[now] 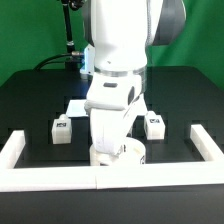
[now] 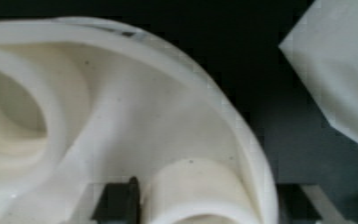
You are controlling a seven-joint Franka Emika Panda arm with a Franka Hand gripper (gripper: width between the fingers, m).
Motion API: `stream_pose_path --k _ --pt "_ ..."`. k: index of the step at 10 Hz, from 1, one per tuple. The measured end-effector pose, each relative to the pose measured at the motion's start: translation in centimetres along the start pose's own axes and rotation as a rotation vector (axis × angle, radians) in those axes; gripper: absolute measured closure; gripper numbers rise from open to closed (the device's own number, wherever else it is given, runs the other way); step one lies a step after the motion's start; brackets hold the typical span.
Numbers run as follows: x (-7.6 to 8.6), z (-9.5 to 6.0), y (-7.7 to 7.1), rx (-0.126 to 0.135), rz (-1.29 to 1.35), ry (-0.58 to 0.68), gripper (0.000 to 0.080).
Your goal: Assemble stool
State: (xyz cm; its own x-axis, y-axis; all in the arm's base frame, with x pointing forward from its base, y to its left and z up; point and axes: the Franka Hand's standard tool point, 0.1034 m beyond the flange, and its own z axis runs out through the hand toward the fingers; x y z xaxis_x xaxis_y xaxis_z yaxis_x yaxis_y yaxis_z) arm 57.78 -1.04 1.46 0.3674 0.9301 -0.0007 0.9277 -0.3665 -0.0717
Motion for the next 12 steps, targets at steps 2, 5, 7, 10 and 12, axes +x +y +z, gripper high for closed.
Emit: stream_pose_path --k 2,5,7,10,12 --pt "0.0 0.0 0.0 0.000 0.000 0.000 0.0475" --pt "1.4 -0.1 -0.4 -0.005 -0.040 -0.003 0.0475" --pt "4.5 0.1 -1.1 0.009 -0.070 0.006 0.0475" --pt "8.5 0.1 -2.5 0.029 -0.061 0.023 0.0475" --pt "10.0 -0.2 -3.1 0.065 -0.073 0.008 0.0475"
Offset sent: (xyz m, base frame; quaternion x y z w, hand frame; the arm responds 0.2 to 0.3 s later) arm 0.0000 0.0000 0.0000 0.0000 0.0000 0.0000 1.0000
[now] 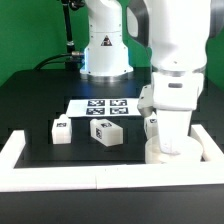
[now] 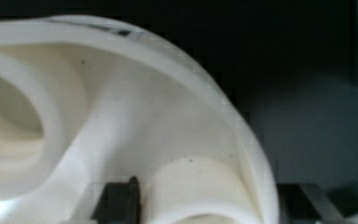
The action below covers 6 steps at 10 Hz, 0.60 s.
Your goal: Assemble stool
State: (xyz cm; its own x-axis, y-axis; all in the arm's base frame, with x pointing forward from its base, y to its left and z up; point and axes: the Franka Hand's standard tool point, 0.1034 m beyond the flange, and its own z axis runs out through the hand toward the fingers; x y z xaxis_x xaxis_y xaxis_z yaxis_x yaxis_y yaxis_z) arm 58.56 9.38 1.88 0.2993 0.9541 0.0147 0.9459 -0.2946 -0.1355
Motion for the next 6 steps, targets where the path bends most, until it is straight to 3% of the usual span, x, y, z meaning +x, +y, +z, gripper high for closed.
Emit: stream_pose_path --k 4,6 --pt "0.23 0.05 -0.11 0.008 -0.005 0.001 0.0474" --pt "0.21 0.06 -0.10 0.008 -0.004 0.001 0.0180"
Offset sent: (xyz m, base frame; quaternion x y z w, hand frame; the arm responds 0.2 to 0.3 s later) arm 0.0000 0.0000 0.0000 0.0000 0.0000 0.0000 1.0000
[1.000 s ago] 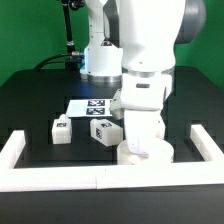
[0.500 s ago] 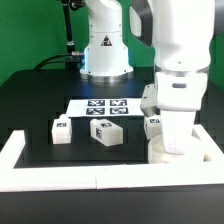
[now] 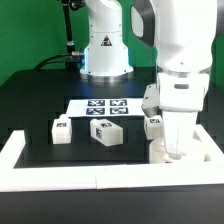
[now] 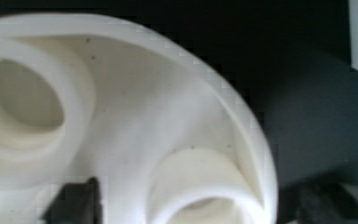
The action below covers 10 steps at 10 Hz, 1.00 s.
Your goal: Assemble stool
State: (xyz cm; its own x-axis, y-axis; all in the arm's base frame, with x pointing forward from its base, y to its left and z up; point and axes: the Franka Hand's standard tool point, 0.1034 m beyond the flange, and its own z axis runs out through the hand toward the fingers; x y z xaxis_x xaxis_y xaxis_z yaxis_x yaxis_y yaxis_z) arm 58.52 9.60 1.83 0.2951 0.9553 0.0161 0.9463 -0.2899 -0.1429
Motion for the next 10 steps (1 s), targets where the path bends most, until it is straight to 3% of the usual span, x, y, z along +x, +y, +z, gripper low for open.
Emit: stream_pose_path --k 10 --pt "-0.01 -0.05 0.03 -0.001 0.001 0.000 0.0150"
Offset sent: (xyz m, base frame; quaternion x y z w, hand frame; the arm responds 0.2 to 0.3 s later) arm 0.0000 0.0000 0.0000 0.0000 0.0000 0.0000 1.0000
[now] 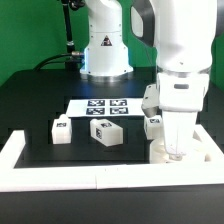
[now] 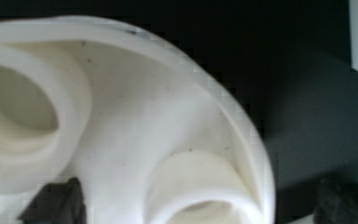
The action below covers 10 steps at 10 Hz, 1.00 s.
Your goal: Assemble stool
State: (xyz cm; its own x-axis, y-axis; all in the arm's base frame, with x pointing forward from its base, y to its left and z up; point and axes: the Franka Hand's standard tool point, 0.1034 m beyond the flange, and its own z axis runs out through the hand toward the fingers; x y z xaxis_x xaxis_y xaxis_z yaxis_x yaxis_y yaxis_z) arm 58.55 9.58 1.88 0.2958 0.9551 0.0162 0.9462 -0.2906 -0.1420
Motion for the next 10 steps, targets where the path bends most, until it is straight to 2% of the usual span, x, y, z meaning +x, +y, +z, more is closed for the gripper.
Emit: stream_pose_path --k 3,4,6,10 --pt "0.3 -3.3 -0.2 -0.037 0.098 0.001 0.0150" --pt "0.4 -3.7 -0.4 -0.034 0.190 0.000 0.0150" --pt "0.8 -3.9 0.2 -0.021 0.321 0.023 0.0150" --pt "0.8 -3.8 0.0 -0.018 0.564 0.025 0.0150"
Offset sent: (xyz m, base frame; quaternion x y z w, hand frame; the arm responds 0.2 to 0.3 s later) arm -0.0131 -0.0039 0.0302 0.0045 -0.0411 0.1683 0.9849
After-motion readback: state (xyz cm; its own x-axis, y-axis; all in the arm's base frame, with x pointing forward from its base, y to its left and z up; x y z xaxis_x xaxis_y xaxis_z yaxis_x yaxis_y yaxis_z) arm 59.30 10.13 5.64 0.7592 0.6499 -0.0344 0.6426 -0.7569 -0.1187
